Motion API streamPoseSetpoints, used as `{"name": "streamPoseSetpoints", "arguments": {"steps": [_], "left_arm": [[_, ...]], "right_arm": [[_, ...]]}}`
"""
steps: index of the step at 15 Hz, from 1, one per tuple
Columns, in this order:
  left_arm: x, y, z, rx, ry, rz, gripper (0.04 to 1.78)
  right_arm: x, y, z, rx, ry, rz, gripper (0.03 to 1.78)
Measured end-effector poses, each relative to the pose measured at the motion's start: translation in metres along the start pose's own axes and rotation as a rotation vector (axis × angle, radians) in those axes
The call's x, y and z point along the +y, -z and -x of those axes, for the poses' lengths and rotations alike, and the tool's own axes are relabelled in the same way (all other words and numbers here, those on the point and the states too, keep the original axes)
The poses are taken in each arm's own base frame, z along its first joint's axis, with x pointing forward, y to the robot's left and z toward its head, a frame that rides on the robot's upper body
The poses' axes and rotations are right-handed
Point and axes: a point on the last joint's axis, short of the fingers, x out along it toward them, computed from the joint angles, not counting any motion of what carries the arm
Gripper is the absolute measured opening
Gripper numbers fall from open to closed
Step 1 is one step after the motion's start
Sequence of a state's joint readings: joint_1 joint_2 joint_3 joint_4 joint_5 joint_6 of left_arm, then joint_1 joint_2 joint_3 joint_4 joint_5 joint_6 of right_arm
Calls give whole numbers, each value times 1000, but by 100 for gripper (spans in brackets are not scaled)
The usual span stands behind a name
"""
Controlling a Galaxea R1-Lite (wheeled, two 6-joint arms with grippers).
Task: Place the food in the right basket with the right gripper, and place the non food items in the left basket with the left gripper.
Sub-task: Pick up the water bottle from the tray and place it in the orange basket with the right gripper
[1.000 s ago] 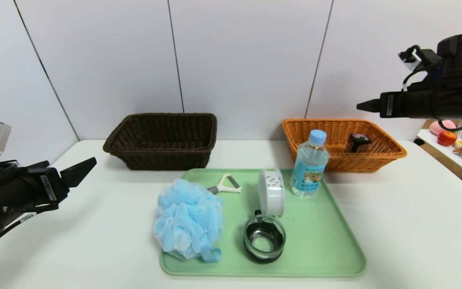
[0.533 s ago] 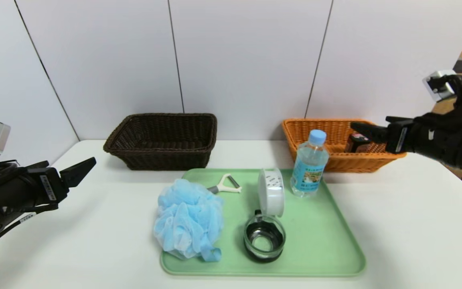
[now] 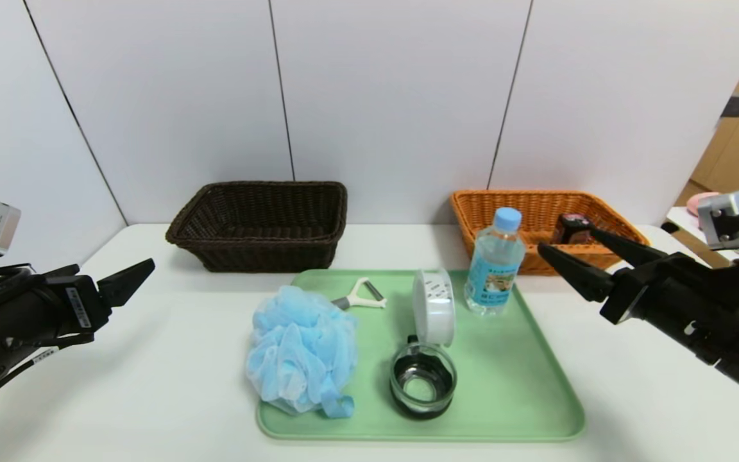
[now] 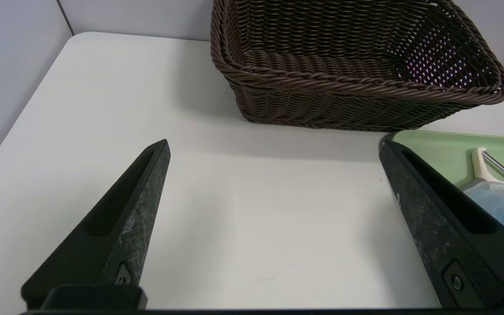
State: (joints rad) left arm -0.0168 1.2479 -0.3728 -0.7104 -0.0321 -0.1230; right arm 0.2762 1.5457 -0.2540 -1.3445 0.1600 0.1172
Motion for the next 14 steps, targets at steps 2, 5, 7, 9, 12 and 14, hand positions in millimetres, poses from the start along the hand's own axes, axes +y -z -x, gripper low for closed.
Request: {"name": "streamPoseSetpoints", "arguments": {"steps": [2,5,7,9,12,14], "left_arm": [[0,2,0,5,-1,1,169],[0,2,1,6,-1,0,169],[0,3,2,8,-1,0,169],[1,4,3,12,-2,0,169],[1,5,3,14,-2,1,169],[1,6,3,15,-3,1,169]], "right_arm": [[4,16,-6,20,27,-3,169],[9,43,-21,83,76,3,169],[13,57,-30,126,98,1,169],[18,66,-38,156,83,-2,169],[20,73,-50,166,77,-2,169],[19,77,-58,163,87,-2,169]]}}
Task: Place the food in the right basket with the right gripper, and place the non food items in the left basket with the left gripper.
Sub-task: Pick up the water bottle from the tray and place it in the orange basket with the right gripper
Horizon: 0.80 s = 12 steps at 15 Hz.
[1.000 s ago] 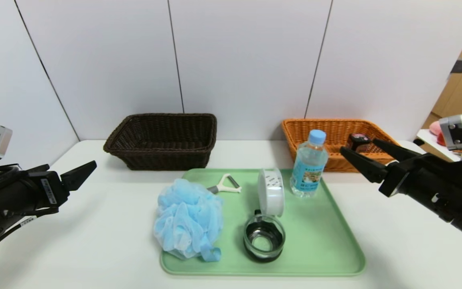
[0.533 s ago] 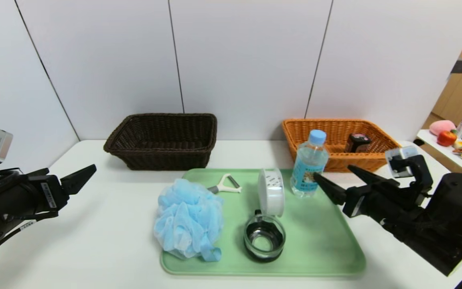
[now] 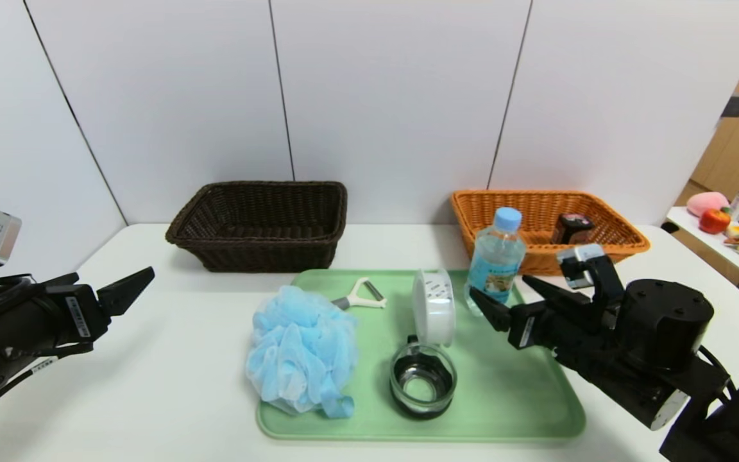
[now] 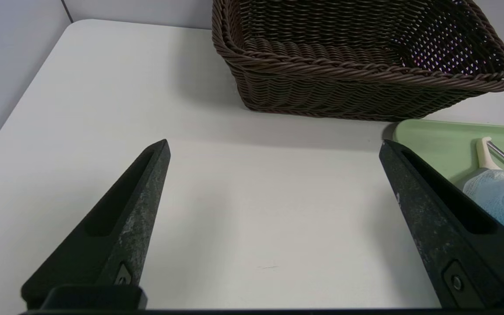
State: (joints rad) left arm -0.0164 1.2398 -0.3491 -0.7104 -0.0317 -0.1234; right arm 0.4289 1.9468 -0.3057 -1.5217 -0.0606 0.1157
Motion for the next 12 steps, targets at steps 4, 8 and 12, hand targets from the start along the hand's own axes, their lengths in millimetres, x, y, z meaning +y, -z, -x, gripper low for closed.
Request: {"name": "streamPoseSetpoints", "arguments": {"steps": [4,8,12], "left_arm": [[0,1,0,4,-1,11,169],[0,1,1,3,-1,17,169],[0,1,1,1,-1,20,169]], "right_arm": [[-2,3,-21,-19,40,-4,169],[-3,7,-36,-21,46,-8,169],[-4,12,-43,-14,52,-10,169]]}}
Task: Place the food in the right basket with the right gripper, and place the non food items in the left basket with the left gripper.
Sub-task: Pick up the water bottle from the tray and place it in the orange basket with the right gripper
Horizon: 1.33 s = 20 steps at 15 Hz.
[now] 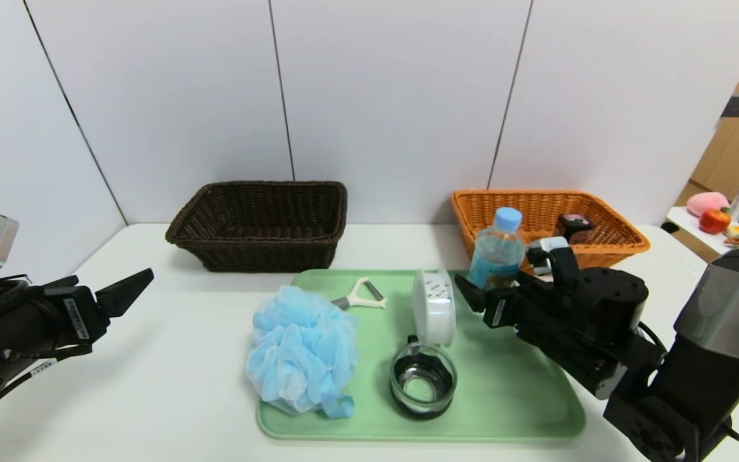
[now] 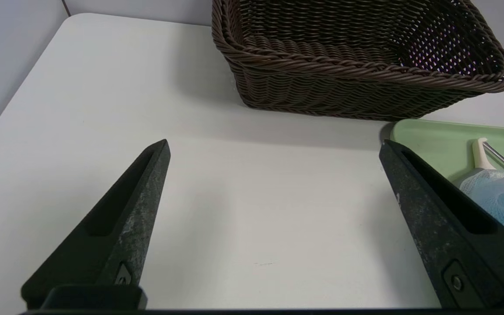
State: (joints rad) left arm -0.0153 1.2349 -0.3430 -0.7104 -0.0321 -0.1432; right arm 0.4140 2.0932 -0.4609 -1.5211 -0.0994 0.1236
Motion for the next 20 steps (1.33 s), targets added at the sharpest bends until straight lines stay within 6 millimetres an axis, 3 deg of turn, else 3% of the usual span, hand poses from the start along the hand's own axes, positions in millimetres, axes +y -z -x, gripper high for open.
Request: {"name": "streamPoseSetpoints", "arguments": {"steps": [5,6,10,12,20], "left_arm": [[0,1,0,5,-1,5,169],[0,1,0,6,-1,5,169],[0,2,0,6,-1,4,169],[0,1,0,5,0,3,169],[0,1,0,5,0,3,169]], "right_arm": [[-1,-2,-9,-23,18,-11,169],[-1,-2,-10,-27,22,-16,162],[-2,-1,-10,-21,27,-23,101],[-2,0,-9,-20,26,-26,88],[3,-8,1,-30,6,-29,85]]}}
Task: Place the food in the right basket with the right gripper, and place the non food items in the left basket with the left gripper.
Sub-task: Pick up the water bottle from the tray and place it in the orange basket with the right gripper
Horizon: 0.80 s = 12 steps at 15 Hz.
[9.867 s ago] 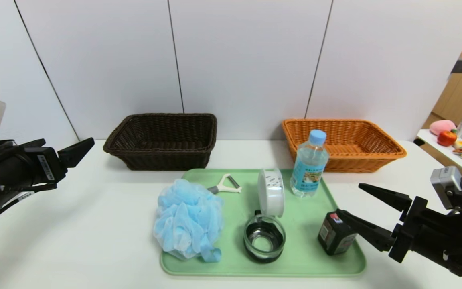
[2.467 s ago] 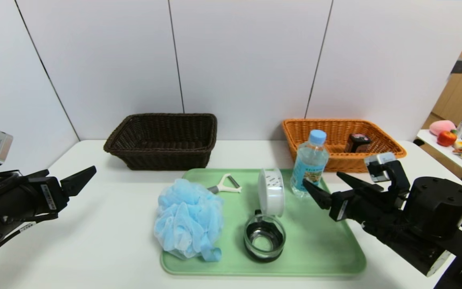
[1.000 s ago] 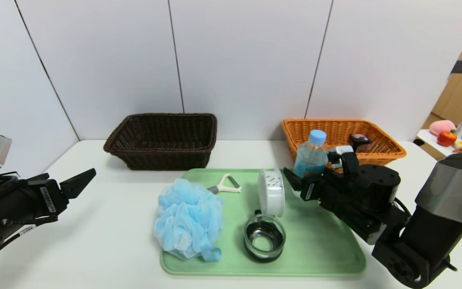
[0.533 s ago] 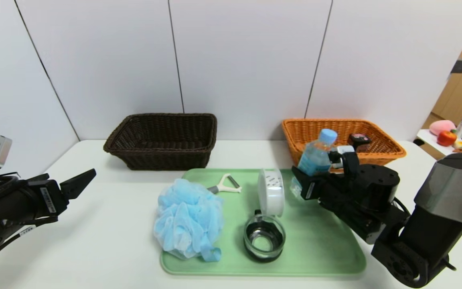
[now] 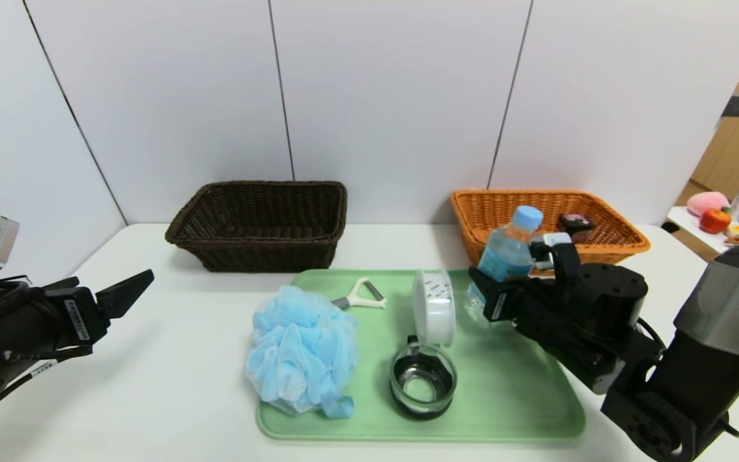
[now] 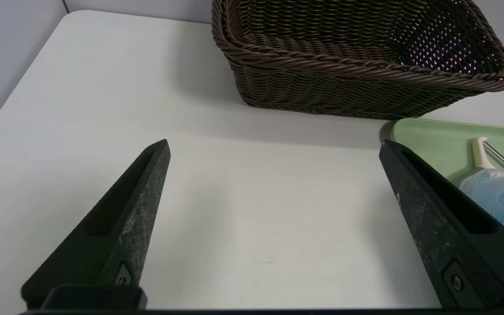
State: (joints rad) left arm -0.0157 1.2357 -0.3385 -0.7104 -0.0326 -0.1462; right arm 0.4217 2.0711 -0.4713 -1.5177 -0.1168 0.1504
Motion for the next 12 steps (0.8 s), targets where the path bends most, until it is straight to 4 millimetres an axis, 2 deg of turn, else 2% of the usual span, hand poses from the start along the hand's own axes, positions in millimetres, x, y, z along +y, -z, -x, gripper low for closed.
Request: {"name": "streamPoseSetpoints", "arguments": {"steps": [2,7,9,12], "left_arm": [[0,0,0,1,-1,0,169],[0,0,0,-1,1,0,169],[0,-2,-1,-8,3,-5,169],[-1,-7,-1,-27,6,-9,169]], "right_arm": [[7,-13,9,-38,-28,1,85],[16,-72,35,-201,-89,9,85],[12,-98,32,-225,-64,23,85],[-3,-142,16,-241,16,65,85]]}}
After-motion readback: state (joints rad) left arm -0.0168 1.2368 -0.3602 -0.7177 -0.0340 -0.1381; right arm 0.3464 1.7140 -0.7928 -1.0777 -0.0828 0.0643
